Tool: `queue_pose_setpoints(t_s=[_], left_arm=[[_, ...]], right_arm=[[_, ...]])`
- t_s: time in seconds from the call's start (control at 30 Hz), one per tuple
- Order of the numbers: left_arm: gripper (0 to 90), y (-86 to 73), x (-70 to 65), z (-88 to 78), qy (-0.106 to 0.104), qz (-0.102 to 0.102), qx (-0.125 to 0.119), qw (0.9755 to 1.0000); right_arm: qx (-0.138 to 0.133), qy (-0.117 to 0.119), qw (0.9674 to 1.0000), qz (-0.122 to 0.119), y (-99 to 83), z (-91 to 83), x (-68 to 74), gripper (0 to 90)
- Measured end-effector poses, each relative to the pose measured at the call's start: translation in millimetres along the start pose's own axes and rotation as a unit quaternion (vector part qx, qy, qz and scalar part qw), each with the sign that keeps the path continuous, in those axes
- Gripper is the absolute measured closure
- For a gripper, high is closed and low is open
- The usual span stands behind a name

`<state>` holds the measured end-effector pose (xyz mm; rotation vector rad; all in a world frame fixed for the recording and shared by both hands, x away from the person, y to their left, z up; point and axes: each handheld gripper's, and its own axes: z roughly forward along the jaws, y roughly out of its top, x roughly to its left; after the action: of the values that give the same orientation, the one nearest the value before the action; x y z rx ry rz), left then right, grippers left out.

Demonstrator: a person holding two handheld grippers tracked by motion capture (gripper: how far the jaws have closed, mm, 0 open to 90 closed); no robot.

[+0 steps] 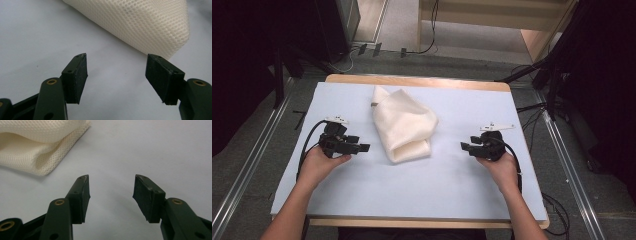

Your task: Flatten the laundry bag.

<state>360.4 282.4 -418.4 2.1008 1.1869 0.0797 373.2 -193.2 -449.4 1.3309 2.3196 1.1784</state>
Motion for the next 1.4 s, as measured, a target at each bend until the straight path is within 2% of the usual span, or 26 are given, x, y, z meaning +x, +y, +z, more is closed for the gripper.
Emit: queue_pose_setpoints(t_s=[0.33, 0.5, 0.7, 0.93, 1.1, 1.23, 1.3, 1.4], left_arm=[[33.7, 0.3, 0.0, -1.2, -0.002, 0.003, -0.010, 0.9999], [33.5, 0.0, -0.8, -1.4, 0.003, 0.004, -0.008, 1.0000], [33.5, 0.0, -1.1, -1.6, 0.006, 0.006, -0.010, 0.9999], [33.5, 0.8, -2.4, -3.0, 0.006, 0.002, -0.015, 0.9999], [34.1, 1.4, -3.3, -5.7, 0.003, -0.010, -0.016, 0.9998], [36.3, 0.1, -3.8, -9.1, 0.010, -0.013, -0.014, 0.9998], [36.7, -1.4, -3.1, -10.8, 0.010, -0.014, -0.015, 0.9997], [36.8, -4.1, -3.7, -13.3, 0.015, -0.014, -0.017, 0.9996]], right_arm=[[0.009, -0.010, 0.9999, -0.010, 0.6, 1.7, 3.5, 45.2], [0.007, 0.000, 0.9999, -0.012, 2.5, 3.0, 6.1, 46.7], [0.006, 0.002, 0.9999, -0.011, 4.0, 2.1, 6.1, 47.9], [0.005, 0.007, 0.9999, -0.010, 6.7, 4.2, 10.1, 49.9], [0.002, 0.012, 0.9999, -0.009, 10.9, 9.0, 15.0, 51.4], [0.004, 0.012, 0.9999, -0.004, 17.0, 15.5, 16.8, 55.8], [0.004, 0.020, 0.9998, -0.002, 20.7, 17.9, 19.6, 61.5], [0.006, 0.021, 0.9997, -0.012, 25.5, 22.8, 25.8, 69.2]])
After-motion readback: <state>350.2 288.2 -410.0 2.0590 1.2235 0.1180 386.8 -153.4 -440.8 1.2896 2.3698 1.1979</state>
